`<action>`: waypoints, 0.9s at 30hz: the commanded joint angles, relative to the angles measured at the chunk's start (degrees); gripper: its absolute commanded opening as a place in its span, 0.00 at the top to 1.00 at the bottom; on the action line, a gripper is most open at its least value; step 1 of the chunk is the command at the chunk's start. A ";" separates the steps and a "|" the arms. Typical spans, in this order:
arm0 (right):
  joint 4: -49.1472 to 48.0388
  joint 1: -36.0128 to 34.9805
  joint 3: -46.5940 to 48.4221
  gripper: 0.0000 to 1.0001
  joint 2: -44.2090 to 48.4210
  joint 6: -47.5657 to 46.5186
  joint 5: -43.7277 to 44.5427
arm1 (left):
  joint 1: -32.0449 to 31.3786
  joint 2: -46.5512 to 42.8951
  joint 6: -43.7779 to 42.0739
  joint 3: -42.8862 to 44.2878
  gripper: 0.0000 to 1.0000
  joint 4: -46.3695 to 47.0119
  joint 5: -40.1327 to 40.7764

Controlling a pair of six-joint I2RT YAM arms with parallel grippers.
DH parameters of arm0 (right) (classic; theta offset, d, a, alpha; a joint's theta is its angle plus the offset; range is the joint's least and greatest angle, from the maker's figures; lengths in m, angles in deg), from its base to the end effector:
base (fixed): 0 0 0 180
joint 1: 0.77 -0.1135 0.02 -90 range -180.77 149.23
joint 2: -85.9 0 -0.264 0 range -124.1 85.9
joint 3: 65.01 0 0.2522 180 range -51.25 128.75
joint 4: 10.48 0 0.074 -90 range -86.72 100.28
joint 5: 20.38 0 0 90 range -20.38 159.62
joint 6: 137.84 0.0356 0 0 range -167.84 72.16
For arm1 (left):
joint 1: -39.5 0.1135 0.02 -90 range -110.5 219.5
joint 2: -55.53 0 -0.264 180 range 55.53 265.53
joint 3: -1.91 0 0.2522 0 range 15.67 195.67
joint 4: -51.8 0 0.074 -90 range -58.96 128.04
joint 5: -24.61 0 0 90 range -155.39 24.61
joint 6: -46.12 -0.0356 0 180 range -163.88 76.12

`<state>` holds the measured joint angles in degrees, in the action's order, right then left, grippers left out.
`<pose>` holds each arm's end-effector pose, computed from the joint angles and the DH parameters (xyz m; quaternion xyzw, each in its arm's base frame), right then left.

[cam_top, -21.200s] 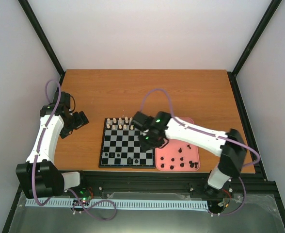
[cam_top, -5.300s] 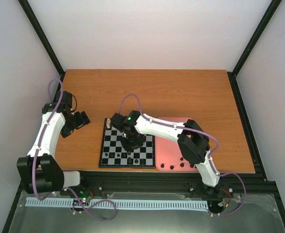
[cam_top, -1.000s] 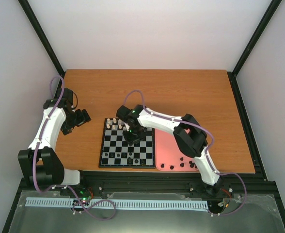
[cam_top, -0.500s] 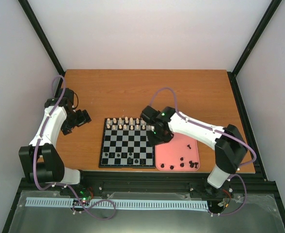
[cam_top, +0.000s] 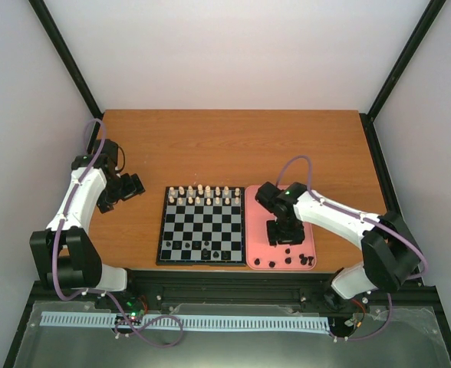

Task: Set up the chess pieces on the board
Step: Pick up the chess piece from the storage box.

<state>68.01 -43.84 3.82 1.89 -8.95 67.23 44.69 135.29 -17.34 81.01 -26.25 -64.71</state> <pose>0.1662 0.1574 0.2007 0.0358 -0.9986 0.0053 0.0378 0.2457 0.0227 0.2629 -0.2726 0.9571 -0.0124 0.0978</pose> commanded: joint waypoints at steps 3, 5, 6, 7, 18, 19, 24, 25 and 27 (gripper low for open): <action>-1.27 5.11 -4.91 0.51 1.31 -0.57 0.30 | -0.54 -0.88 -0.79 1.01 0.00 0.13 -0.56; -2.31 5.97 -6.59 0.51 1.63 -0.65 -0.70 | -0.58 -0.80 -0.88 0.85 0.00 0.13 -0.53; -2.67 6.12 -7.42 0.51 1.68 -0.58 -0.76 | -0.54 -0.72 -0.92 0.82 0.00 0.13 -0.55; -2.94 6.32 -7.94 0.51 1.67 -0.63 -0.89 | -0.53 -0.67 -0.94 0.84 0.00 0.13 -0.51; -7.26 7.66 -8.55 0.56 -1.44 -2.80 -0.57 | -0.62 0.28 -0.75 1.80 0.00 0.22 -0.64; -7.29 7.89 -8.43 0.57 -1.91 -2.92 -0.24 | -0.62 0.30 -0.77 1.86 0.00 0.22 -0.68; -8.16 8.61 -8.81 0.68 -3.61 -3.90 -0.91 | -0.68 0.34 -0.62 1.59 0.00 0.22 -0.60; -8.18 8.62 -8.84 0.69 -3.81 -3.96 -0.96 | -0.64 0.38 -0.62 1.51 0.00 0.22 -0.56; -8.38 8.66 -8.81 0.71 -3.98 -4.17 -1.01 | -0.70 0.30 -0.43 1.31 0.00 0.38 -0.60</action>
<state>60.57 -35.71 -5.23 -1.43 -12.51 65.96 44.45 135.29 -17.34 81.01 -26.21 -64.99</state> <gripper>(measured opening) 0.314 0.999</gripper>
